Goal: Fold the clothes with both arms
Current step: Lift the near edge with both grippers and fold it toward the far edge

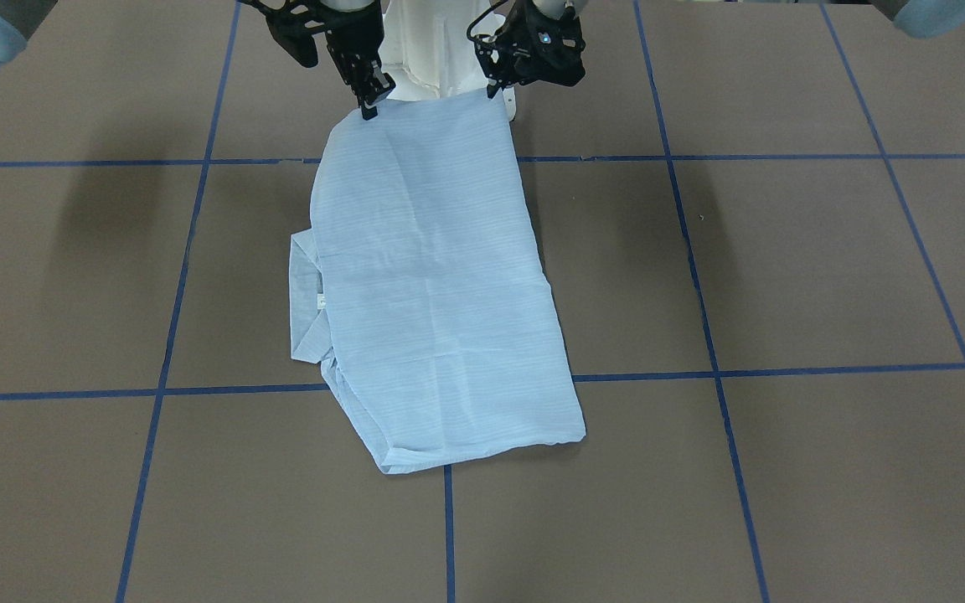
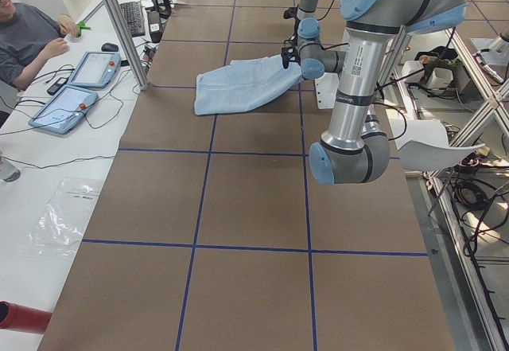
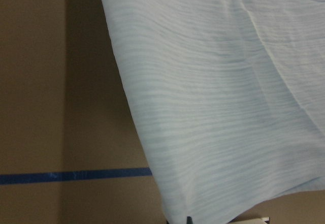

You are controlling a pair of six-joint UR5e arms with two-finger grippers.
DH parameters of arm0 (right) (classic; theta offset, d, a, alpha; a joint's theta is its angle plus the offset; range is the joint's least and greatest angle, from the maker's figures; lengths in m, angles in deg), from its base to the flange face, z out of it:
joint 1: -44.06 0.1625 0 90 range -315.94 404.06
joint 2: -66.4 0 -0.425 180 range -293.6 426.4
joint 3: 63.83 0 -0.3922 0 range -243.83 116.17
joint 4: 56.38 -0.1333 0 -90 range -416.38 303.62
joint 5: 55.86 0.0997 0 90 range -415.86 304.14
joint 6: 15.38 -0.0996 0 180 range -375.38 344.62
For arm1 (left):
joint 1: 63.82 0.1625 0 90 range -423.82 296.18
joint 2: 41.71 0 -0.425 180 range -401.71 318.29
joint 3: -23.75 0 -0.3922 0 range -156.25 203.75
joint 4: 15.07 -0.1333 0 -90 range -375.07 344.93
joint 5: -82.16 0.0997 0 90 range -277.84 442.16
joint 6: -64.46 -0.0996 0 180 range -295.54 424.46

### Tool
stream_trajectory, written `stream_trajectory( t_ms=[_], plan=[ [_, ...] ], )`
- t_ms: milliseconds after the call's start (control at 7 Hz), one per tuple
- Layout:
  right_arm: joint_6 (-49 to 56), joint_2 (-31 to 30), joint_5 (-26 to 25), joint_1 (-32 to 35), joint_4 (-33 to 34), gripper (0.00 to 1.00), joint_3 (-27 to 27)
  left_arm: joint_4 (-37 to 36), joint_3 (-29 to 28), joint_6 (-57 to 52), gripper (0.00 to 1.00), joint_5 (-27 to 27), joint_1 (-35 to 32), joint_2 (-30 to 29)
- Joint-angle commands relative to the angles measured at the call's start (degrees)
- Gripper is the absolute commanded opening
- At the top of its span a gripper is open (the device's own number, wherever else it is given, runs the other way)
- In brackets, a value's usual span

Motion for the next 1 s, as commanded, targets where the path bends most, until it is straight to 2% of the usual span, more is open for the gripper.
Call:
stream_trajectory(
  t_ms=[0, 143, 286, 429, 571, 857],
  plan=[
    [-0.03, 1.82, 0.03, -1.41, 5.68, 0.00, -5.53, -7.44, 5.63, 0.31, 0.00, -0.41, 0.35, -1.10],
    [1.37, 4.01, -1.02, -1.32, 5.43, 0.00, -2.57, -8.51, 4.77, 0.14, 0.00, -0.41, 0.00, -1.72],
    [6.51, 7.08, -4.34, -0.02, 5.16, 0.00, 2.16, -8.43, 3.46, -0.56, 0.00, -0.15, -1.65, -1.99],
    [10.65, 7.37, -4.54, 3.74, 3.16, 0.00, 3.77, -8.34, 1.01, -0.74, 0.00, -0.06, -5.24, -3.73],
    [14.96, 7.63, -4.37, 7.86, -0.34, 0.00, 6.66, -8.43, -2.24, -4.14, 0.00, -0.15, -9.02, -5.84],
    [22.35, 9.21, -4.02, 14.56, -9.73, 0.00, 16.56, -8.17, -10.40, -10.99, 0.00, -0.24, -16.49, -9.61]
  ],
)
